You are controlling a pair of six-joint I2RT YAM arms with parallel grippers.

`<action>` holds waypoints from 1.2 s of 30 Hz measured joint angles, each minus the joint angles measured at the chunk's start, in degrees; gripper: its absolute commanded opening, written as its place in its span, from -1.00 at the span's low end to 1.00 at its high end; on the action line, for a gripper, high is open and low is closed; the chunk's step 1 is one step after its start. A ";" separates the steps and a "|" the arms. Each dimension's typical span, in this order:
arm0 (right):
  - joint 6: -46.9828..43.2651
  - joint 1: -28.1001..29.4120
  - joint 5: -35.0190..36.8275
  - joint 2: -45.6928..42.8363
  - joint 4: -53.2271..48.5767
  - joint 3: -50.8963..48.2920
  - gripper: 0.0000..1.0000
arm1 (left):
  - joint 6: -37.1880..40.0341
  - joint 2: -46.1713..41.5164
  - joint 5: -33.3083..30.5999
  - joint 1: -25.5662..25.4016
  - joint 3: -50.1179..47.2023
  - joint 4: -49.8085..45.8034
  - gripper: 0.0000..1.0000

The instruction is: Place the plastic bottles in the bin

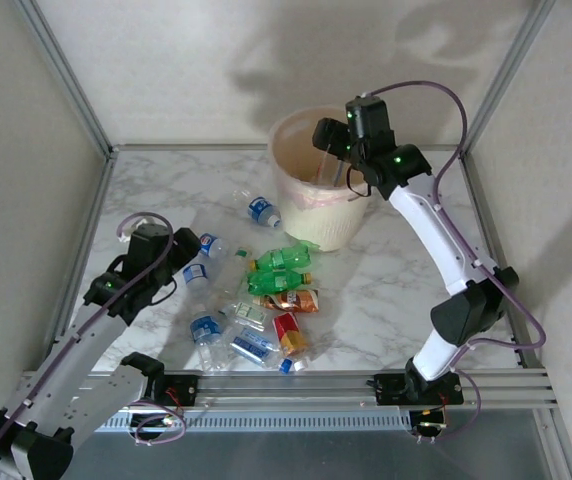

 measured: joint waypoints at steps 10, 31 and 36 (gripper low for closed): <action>1.18 0.00 -0.15 -1.46 1.36 -2.23 0.69 | -0.74 0.28 -0.68 -3.32 -3.04 -0.96 0.54; 5.79 6.54 1.18 -25.00 4.76 -27.39 0.67 | -12.00 -2.21 -2.86 -24.81 -10.34 -14.08 0.42; 6.49 7.06 1.62 -26.75 4.85 -30.14 0.67 | -13.66 -2.19 -2.43 -26.75 -13.97 -15.06 0.42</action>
